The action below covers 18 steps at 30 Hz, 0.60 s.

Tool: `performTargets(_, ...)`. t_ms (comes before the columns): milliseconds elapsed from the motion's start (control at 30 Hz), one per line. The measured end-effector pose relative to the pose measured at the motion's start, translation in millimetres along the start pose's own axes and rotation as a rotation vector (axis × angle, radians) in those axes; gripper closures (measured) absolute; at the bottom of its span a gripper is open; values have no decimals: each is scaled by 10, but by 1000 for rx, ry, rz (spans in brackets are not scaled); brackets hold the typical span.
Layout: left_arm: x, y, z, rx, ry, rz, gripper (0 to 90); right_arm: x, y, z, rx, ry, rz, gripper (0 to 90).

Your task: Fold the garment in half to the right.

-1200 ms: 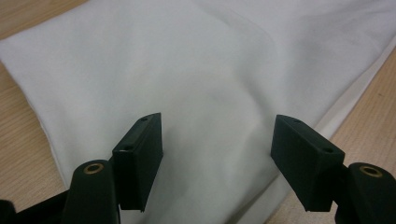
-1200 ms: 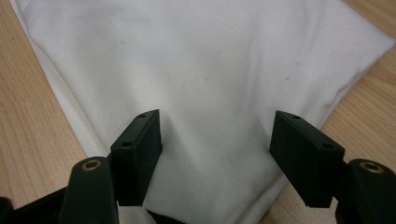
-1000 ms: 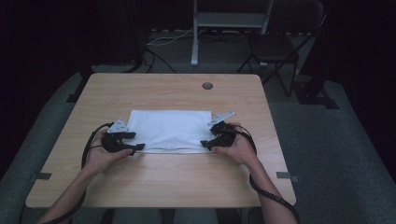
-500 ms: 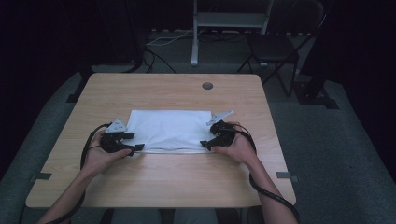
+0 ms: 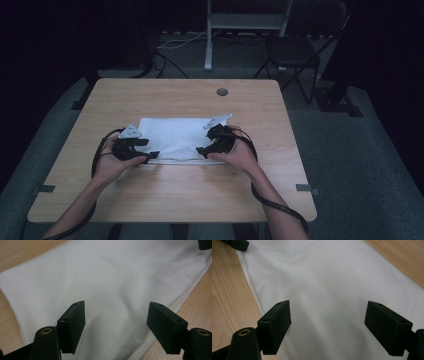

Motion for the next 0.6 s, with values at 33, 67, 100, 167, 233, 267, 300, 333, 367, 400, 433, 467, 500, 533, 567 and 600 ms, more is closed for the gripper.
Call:
performTargets(33, -23, -2, -3, 4, -5, -9, 306, -12, -19, -19, -3, 6, -12, 205)
performTargets(67, -46, -5, -5, 9, -5, -14, 307, -31, -34, -31, -5, 18, -24, 206)
performTargets(100, -70, -8, -8, 17, -12, -19, 307, -52, -47, -44, -9, 28, -35, 206)
performTargets(167, -95, 7, -17, 15, -8, -12, 307, -101, -64, -67, -13, 43, -58, 210)
performTargets(233, -112, 24, -21, 17, -8, -16, 307, -154, -85, -87, -23, 62, -71, 215)
performTargets(267, -117, 31, -24, 15, -8, -16, 307, -165, -79, -97, -21, 47, -61, 217)
performTargets(300, -120, 41, -28, 13, -4, -16, 307, -175, -72, -101, -23, 44, -55, 218)
performTargets(333, -115, 52, -35, 5, 3, -10, 307, -181, -67, -102, -22, 45, -53, 218)
performTargets(367, -99, 76, -55, -1, 13, 0, 307, -183, -62, -104, -23, 45, -53, 218)
performTargets(400, -65, 109, -93, -5, 31, 25, 307, -179, -55, -105, -21, 46, -54, 215)
performTargets(433, -31, 147, -146, 7, 45, 46, 307, -170, -41, -111, -12, 38, -49, 213)
performTargets(467, 3, 185, -204, 18, 60, 64, 307, -152, -22, -121, -1, 22, -32, 213)
performTargets(500, 35, 219, -266, 22, 74, 79, 307, -130, 5, -132, 4, 14, -19, 212)
performTargets(533, 65, 246, -326, 26, 89, 91, 307, -109, 27, -137, 5, 17, -9, 211)
performTargets(567, 92, 263, -380, 33, 99, 96, 307, -89, 49, -143, 6, 18, -1, 209)
performTargets(600, 121, 277, -437, 39, 102, 94, 306, -67, 64, -152, 13, 12, 7, 208)
Point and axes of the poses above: each handheld gripper's, and its own axes: y roughly backward along the jaws, x roughly out of its top, z roughly to its right, the point moved 6 cm from there along -y, roughly forward along the jaws, and after that the axes turned 5 degrees about y, right-handed, at the moved point
